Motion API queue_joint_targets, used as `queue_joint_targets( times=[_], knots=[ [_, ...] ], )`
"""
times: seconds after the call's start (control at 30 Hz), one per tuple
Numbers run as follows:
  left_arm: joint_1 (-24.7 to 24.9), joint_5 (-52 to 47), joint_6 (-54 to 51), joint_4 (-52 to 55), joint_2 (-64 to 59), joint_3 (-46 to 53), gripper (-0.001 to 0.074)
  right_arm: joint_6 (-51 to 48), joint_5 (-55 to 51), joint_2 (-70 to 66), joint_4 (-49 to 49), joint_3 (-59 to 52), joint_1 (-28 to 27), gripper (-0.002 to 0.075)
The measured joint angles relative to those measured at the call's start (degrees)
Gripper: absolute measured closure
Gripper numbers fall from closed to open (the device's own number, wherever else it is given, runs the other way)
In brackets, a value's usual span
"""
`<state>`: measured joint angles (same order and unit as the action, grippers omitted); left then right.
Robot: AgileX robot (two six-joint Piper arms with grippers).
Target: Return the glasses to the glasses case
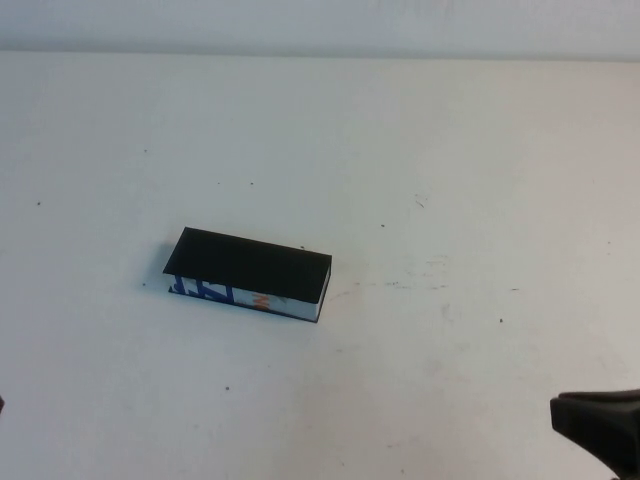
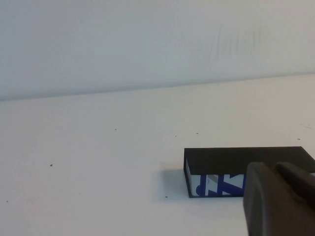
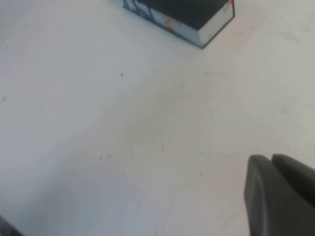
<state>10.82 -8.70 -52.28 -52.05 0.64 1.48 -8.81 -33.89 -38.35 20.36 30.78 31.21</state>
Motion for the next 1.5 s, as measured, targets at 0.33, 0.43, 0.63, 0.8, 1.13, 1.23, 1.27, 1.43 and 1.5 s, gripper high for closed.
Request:
queue_joint_targets(
  times=[0.33, 0.43, 0.63, 0.8, 1.13, 1.23, 1.27, 1.43, 1.5],
  knots=[
    [0.00, -0.15, 0.00, 0.00, 0.00, 0.00, 0.0738, 0.00, -4.90, 0.22, -3.78, -0.40, 0.04, 0.0737],
    [0.00, -0.25, 0.00, 0.00, 0.00, 0.00, 0.0738, 0.00, -2.96, 0.55, -5.84, -0.75, 0.04, 0.0737],
    [0.00, -0.44, 0.00, 0.00, 0.00, 0.00, 0.0738, 0.00, 15.02, 7.23, -7.03, -9.18, -9.54, 0.0737],
    [0.00, -0.44, 0.00, 0.00, 0.00, 0.00, 0.0738, 0.00, 29.41, 19.66, -6.63, -22.50, -21.14, 0.0737],
    [0.00, -0.44, 0.00, 0.00, 0.00, 0.00, 0.0738, 0.00, 22.54, 38.49, -6.88, -32.28, -28.90, 0.0737],
    [0.00, -0.44, -0.10, 0.00, 0.00, 0.00, 0.0738, 0.00, 16.27, 38.80, -7.03, -32.28, -28.90, 0.0737],
    [0.00, -0.44, -0.10, 0.00, 0.00, 0.00, 0.0738, 0.00, 14.94, 38.80, -7.03, -32.38, -28.90, 0.0737],
    [0.00, -0.44, -0.10, 0.00, 0.00, 0.00, 0.0738, 0.00, 13.35, 38.80, -7.03, -32.38, -28.90, 0.0737],
    [0.00, -0.44, -0.10, 0.00, 0.00, 0.00, 0.0738, 0.00, 13.26, 38.80, -6.86, -32.38, -28.90, 0.0737]
  ],
)
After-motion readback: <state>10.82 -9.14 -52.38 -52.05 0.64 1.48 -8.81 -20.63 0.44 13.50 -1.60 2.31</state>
